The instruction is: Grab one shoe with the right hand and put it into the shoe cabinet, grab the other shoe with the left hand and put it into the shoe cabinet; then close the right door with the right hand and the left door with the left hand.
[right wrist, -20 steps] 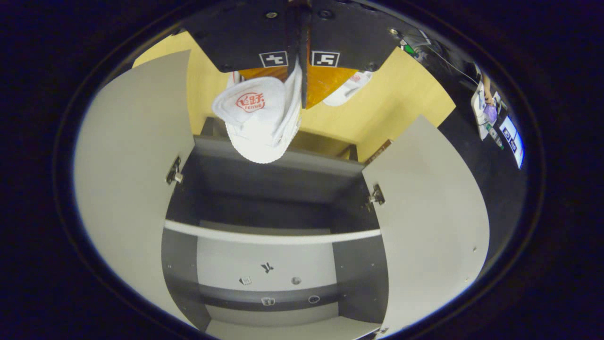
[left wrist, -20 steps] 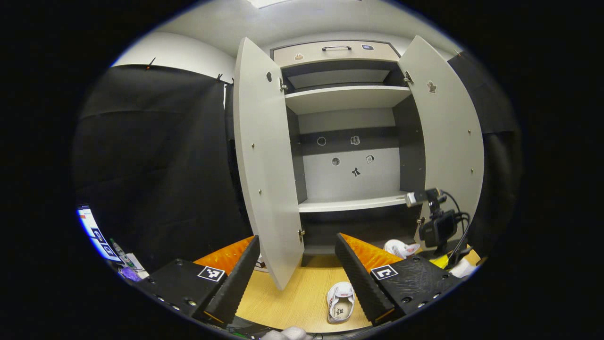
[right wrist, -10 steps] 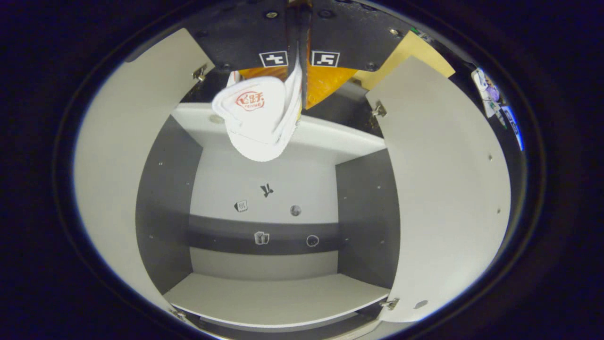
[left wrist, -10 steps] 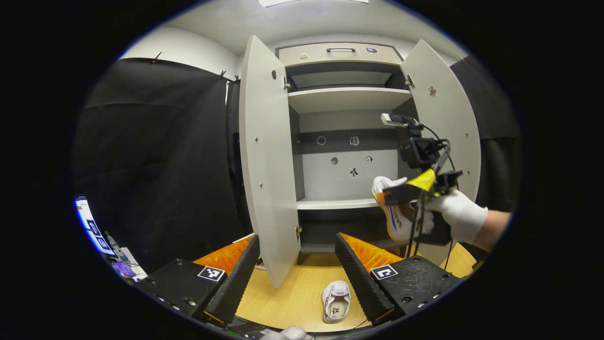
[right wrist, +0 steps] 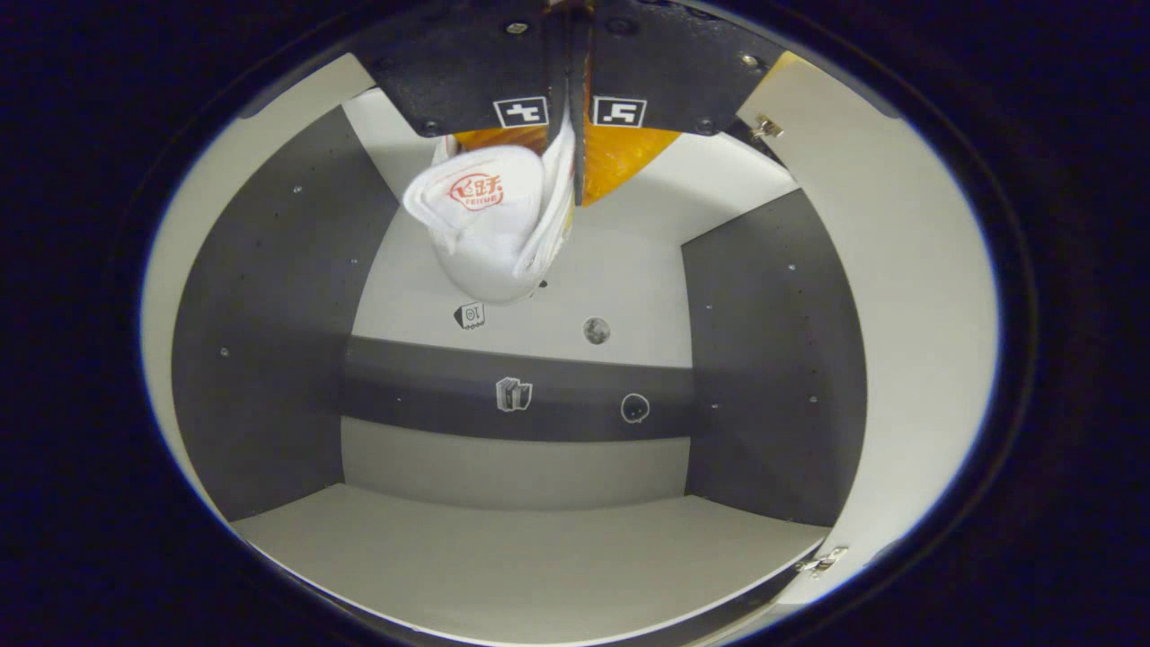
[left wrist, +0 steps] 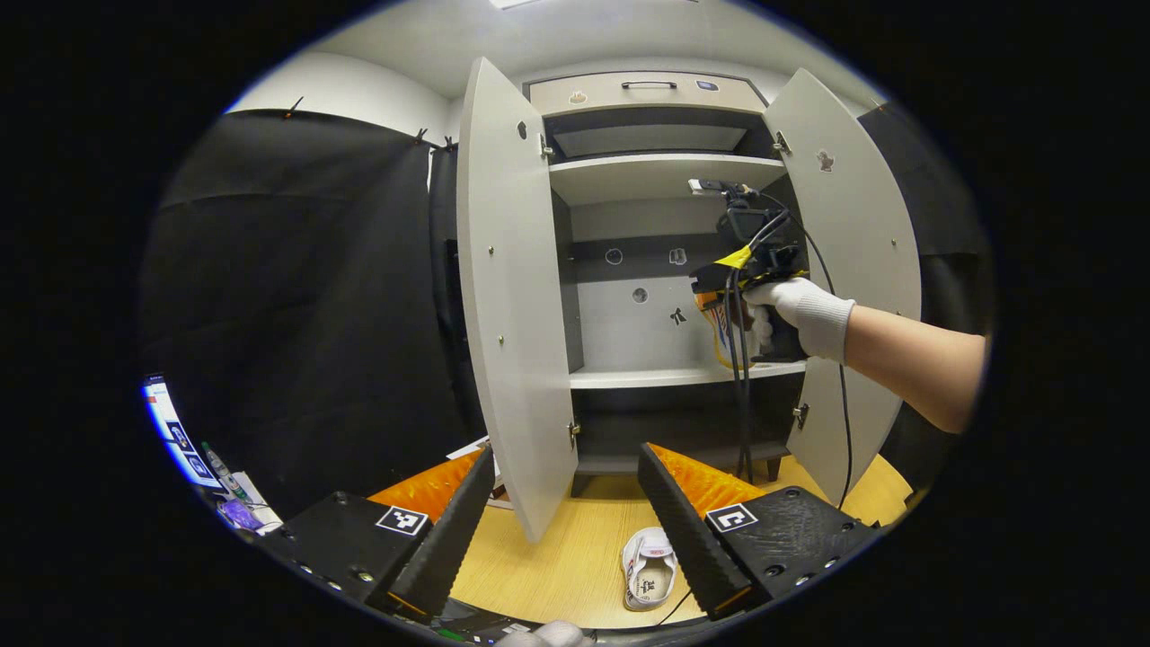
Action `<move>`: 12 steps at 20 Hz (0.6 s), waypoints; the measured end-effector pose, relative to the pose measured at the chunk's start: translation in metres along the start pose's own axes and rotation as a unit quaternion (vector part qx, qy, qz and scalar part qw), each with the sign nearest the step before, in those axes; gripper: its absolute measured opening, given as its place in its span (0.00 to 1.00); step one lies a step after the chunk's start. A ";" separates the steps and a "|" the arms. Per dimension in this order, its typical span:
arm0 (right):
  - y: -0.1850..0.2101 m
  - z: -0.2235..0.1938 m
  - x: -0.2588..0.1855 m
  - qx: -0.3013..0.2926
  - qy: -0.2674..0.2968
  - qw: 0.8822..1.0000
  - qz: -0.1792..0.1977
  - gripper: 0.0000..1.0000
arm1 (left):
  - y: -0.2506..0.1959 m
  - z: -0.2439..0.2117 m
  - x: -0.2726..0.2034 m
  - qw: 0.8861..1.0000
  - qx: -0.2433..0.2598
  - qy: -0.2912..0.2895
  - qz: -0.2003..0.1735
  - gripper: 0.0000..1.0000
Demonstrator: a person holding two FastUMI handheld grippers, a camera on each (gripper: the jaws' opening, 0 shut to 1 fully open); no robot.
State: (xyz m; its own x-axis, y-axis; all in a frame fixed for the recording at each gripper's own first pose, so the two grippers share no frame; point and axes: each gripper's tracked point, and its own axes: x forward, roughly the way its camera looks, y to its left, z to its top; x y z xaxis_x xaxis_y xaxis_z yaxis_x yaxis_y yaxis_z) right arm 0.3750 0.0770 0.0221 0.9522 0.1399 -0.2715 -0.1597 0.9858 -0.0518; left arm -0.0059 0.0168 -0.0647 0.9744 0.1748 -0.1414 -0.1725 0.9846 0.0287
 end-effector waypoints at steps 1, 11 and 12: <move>-0.004 0.000 0.013 -0.001 0.008 1.000 -0.008 0.05 | 0.003 0.000 0.004 1.000 -0.002 0.003 0.003 0.96; -0.021 -0.066 0.094 0.027 0.172 0.984 -0.039 0.07 | 0.032 0.009 0.016 0.999 -0.001 0.003 0.038 0.96; -0.021 -0.071 0.098 0.025 0.187 0.981 -0.039 0.09 | 0.034 0.009 0.016 0.999 0.001 0.002 0.040 0.97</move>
State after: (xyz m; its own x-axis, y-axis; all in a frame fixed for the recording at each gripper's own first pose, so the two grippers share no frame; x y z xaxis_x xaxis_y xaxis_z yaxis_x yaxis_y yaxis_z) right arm 0.4531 0.0631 -0.0714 0.7979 0.0287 -0.6021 -0.0671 0.9969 -0.0414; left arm 0.0048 0.0528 -0.0566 0.9570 0.2532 -0.1417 -0.2496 0.9674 0.0430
